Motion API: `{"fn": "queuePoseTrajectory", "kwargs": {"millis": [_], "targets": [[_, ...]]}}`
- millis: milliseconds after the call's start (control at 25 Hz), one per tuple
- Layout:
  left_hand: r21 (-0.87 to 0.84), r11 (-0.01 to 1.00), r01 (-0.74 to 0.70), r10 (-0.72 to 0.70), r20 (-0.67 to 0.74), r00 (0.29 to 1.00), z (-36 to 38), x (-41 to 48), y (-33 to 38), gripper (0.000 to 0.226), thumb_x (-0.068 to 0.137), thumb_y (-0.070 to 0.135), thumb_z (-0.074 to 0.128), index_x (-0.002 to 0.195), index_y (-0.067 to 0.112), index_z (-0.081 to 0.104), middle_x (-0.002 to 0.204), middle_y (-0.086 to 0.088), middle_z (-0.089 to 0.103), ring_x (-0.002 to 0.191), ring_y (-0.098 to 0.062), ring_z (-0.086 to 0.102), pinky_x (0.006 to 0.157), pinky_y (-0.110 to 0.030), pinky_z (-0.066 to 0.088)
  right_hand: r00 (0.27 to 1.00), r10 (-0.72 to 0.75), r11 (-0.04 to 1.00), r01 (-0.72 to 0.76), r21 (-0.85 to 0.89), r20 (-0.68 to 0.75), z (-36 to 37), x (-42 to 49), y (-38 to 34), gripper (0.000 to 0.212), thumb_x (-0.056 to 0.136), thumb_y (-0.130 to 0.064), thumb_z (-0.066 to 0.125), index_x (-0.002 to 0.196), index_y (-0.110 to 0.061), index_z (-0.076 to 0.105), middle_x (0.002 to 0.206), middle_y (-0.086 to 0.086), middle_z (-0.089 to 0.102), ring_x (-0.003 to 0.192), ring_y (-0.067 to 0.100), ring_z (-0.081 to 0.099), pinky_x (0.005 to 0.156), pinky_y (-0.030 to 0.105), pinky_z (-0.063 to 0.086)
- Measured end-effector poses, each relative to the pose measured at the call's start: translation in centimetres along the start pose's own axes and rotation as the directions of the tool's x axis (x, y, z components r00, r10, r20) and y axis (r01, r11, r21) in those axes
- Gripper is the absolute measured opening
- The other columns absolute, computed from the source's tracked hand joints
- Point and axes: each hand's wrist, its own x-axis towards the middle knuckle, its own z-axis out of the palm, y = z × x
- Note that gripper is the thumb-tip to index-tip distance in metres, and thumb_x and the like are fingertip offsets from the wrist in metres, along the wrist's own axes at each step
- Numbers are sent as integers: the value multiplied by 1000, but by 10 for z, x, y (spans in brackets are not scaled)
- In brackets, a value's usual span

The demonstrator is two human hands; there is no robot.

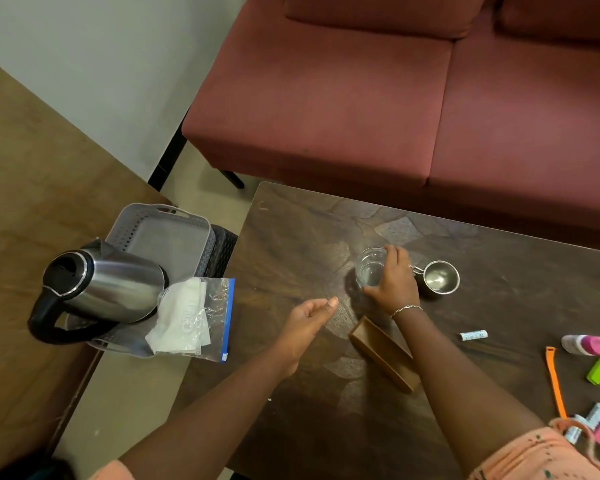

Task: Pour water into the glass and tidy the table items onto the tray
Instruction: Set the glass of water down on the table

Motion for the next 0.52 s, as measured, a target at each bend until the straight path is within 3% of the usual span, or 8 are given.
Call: {"fn": "queuePoseTrajectory", "kwargs": {"millis": [280, 520], "targets": [[45, 999, 0, -1, 14, 1000, 3, 4, -4, 55, 88, 38, 55, 135, 13, 43, 138, -4, 48, 120, -9, 44, 98, -23, 35, 998, 53, 998, -54, 31, 12, 7, 3, 7, 93, 61, -17, 82, 135, -2, 27, 140, 16, 28, 126, 31, 38, 99, 39, 42], [51, 999, -14, 14, 10, 1000, -4, -1, -11, 47, 89, 32, 57, 132, 15, 46, 136, -3, 50, 114, -7, 46, 96, -23, 36, 993, 85, 994, -79, -80, 79, 3, -1, 1, 95, 68, -22, 78, 139, -3, 18, 145, 19, 21, 131, 35, 31, 103, 43, 39]]}}
